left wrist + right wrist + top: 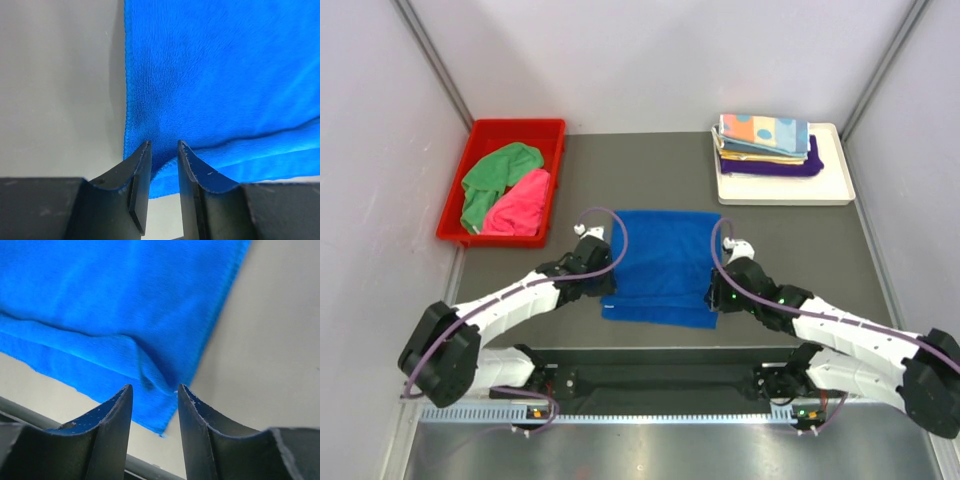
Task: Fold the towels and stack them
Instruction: Fold the towel
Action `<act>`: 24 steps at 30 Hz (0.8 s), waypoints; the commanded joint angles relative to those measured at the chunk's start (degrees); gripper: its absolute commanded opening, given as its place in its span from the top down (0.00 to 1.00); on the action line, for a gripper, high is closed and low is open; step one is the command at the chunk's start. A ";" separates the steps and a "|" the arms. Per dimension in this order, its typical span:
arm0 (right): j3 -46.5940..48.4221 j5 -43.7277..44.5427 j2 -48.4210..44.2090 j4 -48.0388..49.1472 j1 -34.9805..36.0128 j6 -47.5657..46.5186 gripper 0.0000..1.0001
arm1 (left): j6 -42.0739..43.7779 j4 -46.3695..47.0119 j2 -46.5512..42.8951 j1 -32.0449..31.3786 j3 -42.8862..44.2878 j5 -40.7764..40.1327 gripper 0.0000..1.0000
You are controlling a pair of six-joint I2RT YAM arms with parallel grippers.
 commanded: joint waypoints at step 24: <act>3.86 15.54 8.59 -0.27 10.60 3.78 0.94 | -1.79 4.09 -5.29 -4.14 -7.73 3.58 0.70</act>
